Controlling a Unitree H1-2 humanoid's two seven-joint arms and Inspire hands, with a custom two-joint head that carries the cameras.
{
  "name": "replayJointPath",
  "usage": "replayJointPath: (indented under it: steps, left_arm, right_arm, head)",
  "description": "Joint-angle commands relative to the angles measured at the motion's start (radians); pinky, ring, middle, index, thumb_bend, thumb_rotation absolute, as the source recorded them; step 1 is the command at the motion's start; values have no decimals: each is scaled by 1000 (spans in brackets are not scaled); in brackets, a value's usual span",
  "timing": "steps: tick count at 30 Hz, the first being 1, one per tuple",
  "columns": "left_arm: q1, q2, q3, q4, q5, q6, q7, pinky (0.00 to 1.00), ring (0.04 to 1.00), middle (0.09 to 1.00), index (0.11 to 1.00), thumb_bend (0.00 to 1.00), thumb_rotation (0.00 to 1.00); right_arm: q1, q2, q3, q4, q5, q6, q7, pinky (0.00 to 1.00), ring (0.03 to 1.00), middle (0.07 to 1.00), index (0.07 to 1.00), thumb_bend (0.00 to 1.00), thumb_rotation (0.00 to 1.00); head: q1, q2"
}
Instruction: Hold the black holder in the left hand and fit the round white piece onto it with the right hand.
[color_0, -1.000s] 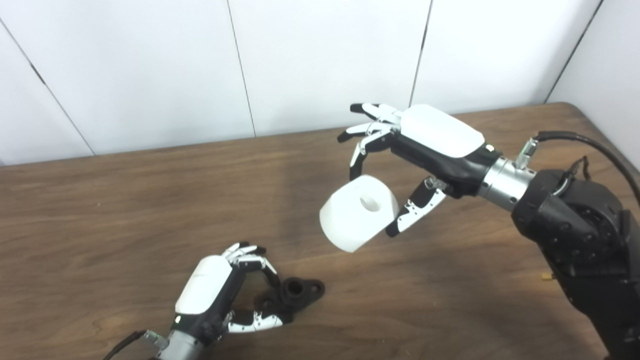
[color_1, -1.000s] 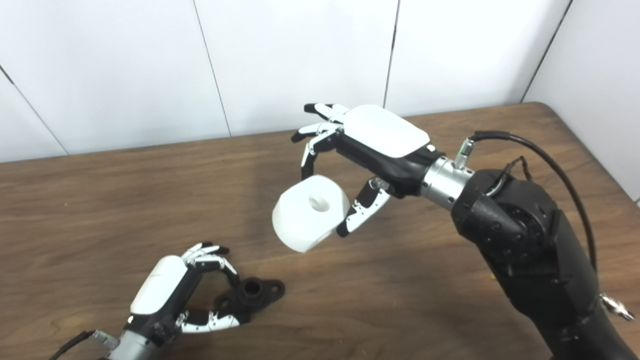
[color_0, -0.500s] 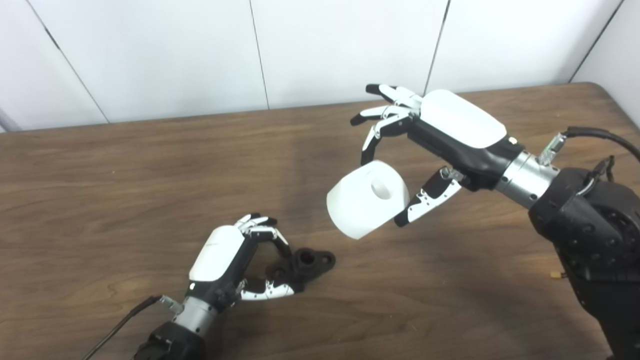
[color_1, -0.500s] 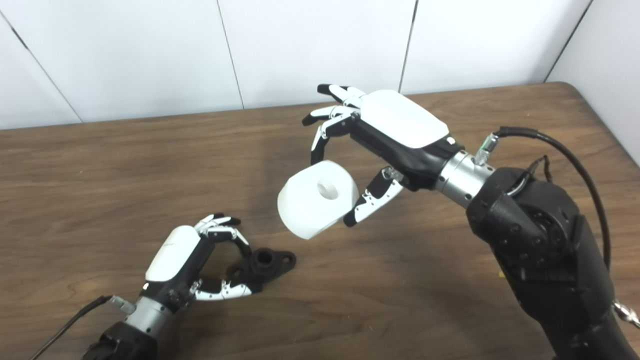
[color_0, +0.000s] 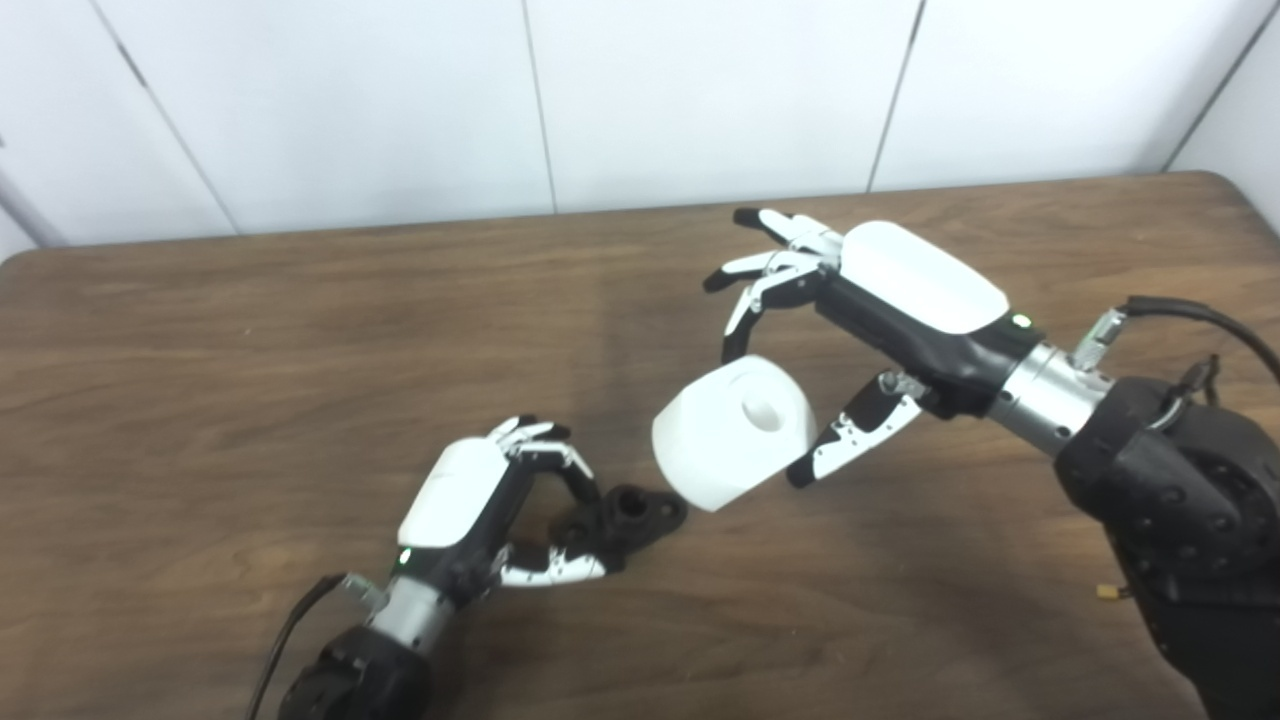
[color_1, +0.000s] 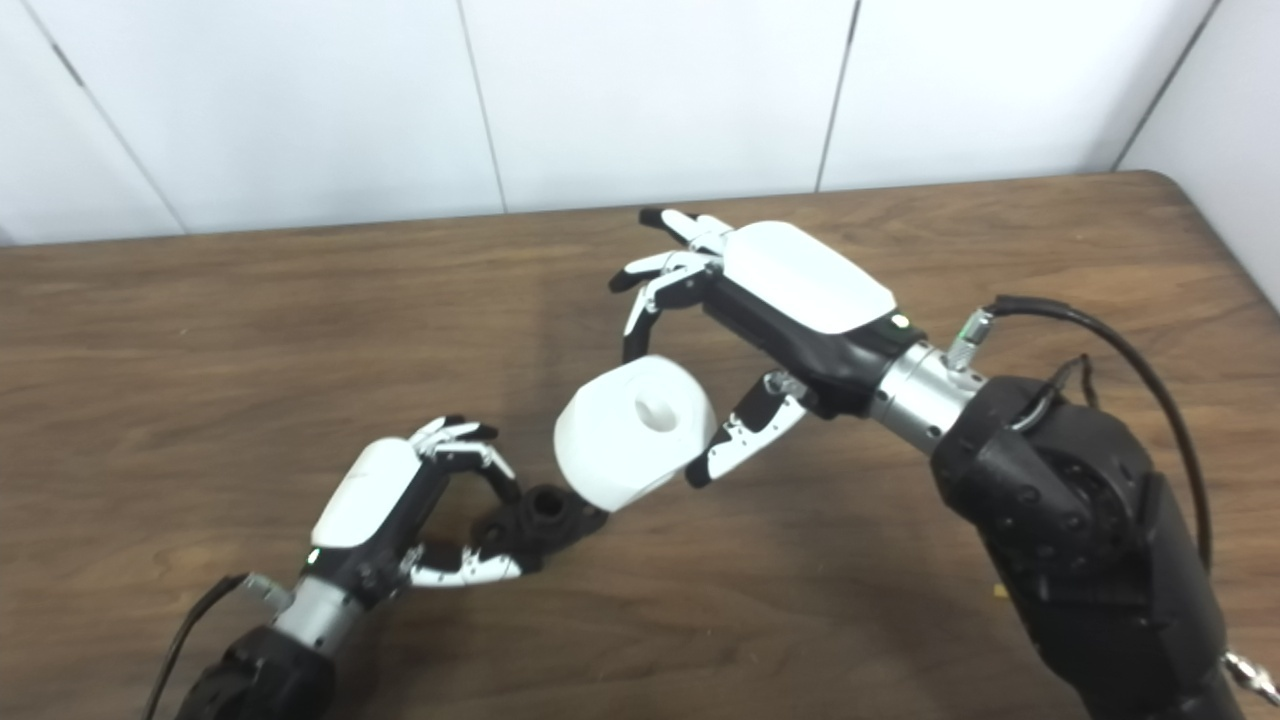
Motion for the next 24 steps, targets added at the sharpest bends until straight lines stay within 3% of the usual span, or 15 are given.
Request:
replayJointPath:
  steps: [1,8,24]
  left_arm:
    - [-7,-2,-13,-15,16,16,-17,930,841,679,483,523,48]
    - [-11,-9,-26,-11,20,34,-14,939,847,681,483,523,49]
    - [-17,-24,-49,9,40,29,11,933,841,675,483,523,49]
  right_arm:
    - [-25,0,-6,-25,-10,4,-9,1000,1000,824,483,523,131]
    - [-23,6,11,17,-25,-13,-13,1000,1000,821,483,522,129]
    - [-109,-4,89,128,-52,-89,10,1000,1000,814,482,524,133]
  head:
    - [0,2]
    - [7,-3]
    - [34,-16]
